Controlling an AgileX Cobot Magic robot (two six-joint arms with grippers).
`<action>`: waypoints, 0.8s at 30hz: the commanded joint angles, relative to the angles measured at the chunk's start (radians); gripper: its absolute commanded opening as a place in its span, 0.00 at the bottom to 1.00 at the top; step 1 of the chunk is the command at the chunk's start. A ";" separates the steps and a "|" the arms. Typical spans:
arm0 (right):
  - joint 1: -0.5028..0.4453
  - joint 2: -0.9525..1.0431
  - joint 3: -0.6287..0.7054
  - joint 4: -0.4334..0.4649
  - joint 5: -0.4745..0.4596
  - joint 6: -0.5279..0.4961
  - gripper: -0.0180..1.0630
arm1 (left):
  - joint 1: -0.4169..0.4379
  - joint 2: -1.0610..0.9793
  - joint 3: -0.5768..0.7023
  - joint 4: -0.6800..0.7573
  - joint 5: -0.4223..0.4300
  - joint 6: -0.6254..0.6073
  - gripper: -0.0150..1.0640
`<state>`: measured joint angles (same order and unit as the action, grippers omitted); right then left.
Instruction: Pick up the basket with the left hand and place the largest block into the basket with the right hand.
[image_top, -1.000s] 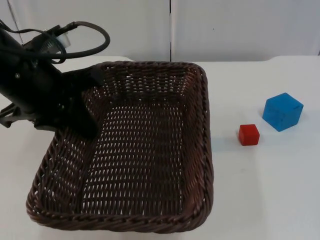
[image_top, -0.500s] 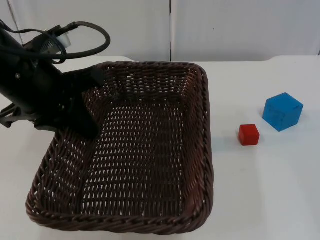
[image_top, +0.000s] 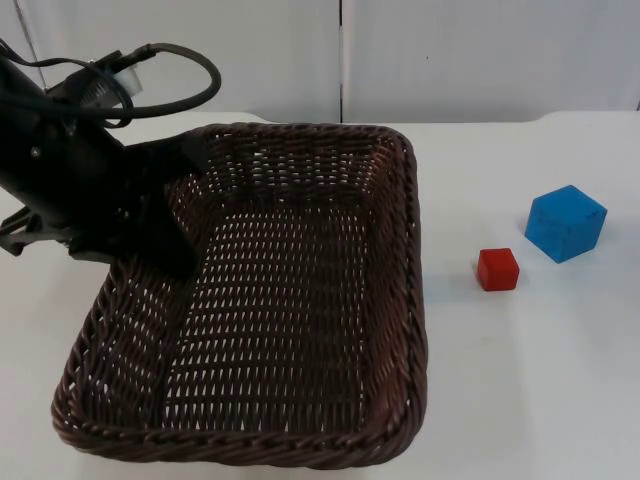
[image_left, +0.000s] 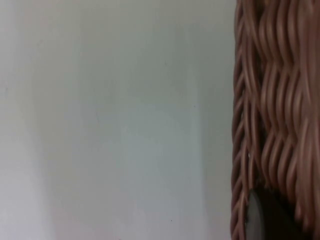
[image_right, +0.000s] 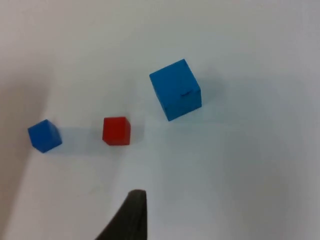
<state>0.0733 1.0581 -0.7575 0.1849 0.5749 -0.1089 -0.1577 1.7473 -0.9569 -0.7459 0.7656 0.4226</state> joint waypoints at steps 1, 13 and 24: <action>-0.009 0.066 -0.053 0.004 -0.017 -0.023 0.99 | 0.000 -0.003 -0.008 -0.035 0.012 0.000 0.01; 0.006 0.389 -0.329 0.000 -0.009 -0.111 0.99 | 0.000 -0.003 -0.008 -0.039 0.018 0.000 0.01; 0.079 0.660 -0.546 -0.067 0.087 -0.178 0.99 | 0.000 -0.003 -0.008 -0.037 0.018 0.000 0.01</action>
<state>0.1373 1.6662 -1.2568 0.1594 0.6333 -0.2648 -0.1577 1.7477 -0.9569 -0.7459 0.7693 0.4226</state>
